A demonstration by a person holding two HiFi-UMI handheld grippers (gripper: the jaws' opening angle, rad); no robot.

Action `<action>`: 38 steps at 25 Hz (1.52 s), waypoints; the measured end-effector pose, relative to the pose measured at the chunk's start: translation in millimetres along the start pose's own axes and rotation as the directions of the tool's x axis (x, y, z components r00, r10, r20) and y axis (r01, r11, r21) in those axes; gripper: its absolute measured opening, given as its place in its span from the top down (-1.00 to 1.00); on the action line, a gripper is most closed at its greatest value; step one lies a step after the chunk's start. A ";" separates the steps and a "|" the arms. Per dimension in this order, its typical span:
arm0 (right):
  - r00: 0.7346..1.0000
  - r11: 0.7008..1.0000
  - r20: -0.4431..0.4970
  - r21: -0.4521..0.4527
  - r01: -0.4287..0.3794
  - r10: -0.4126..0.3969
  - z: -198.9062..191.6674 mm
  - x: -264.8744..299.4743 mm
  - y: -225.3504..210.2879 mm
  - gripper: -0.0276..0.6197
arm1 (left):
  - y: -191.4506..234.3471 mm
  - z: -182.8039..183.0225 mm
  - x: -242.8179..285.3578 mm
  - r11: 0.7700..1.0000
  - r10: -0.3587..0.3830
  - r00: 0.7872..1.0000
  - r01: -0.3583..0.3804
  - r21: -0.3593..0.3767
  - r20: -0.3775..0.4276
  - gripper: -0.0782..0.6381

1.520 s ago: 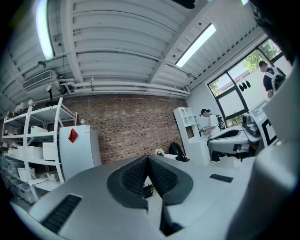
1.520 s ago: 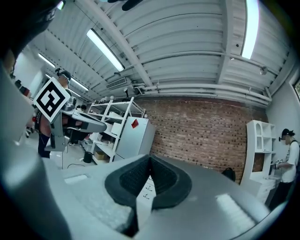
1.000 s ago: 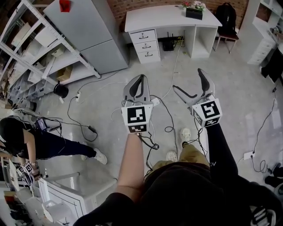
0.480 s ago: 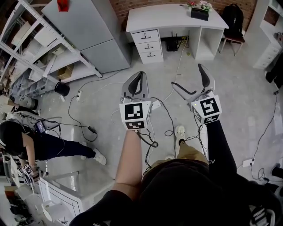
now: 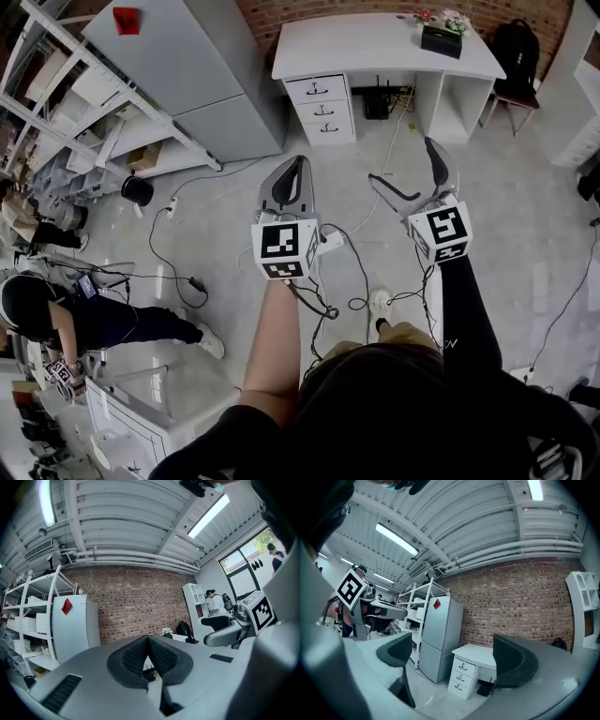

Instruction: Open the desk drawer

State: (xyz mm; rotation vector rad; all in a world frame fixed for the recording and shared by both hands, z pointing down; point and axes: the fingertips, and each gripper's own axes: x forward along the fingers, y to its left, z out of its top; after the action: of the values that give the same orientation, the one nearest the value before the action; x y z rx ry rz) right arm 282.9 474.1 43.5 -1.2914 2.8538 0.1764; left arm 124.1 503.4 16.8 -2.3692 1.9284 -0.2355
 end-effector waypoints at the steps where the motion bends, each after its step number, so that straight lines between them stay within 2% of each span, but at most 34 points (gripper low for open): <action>1: 1.000 1.000 -0.003 0.003 -0.005 0.005 -3.1 7.3 -6.2 -0.73 | 1.6 -0.6 8.7 1.000 0.005 1.000 -0.005 0.000 -0.003 0.76; 14: 0.996 0.997 -0.032 -0.001 -0.079 0.079 -34.1 80.5 -57.9 -0.73 | 24.2 -15.8 91.9 0.998 0.063 0.997 -0.062 0.027 -0.045 0.76; 23: 0.992 0.995 -0.067 0.020 -0.101 0.102 -52.4 101.0 -68.9 -0.73 | 29.2 -21.6 117.3 0.997 0.064 0.995 -0.061 0.041 -0.077 0.76; 27: 0.992 0.995 -0.070 0.023 -0.099 0.100 -56.2 116.5 -74.0 -0.73 | 35.5 -18.4 132.6 0.998 0.055 0.996 -0.053 0.040 -0.066 0.76; 32: 0.993 0.996 -0.077 -0.002 -0.091 0.091 -60.7 148.2 -77.4 -0.73 | 56.5 -23.3 159.7 0.998 0.040 0.998 -0.038 0.048 -0.054 0.76; 35: 0.992 0.996 -0.089 -0.014 -0.092 0.090 -62.6 178.4 -84.1 -0.73 | 76.6 -24.4 184.0 0.999 0.031 0.999 -0.031 0.013 -0.040 0.76; 38: 0.990 0.995 -0.105 -0.019 -0.095 0.092 -67.4 213.4 -91.7 -0.73 | 94.8 -26.7 212.6 1.000 0.019 0.999 -0.018 0.011 -0.039 0.76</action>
State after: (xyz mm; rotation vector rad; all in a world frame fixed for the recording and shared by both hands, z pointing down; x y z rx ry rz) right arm 213.4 247.3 90.5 -1.2061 3.0111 0.1477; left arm 69.9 277.0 43.0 -2.3562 1.9600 -0.2922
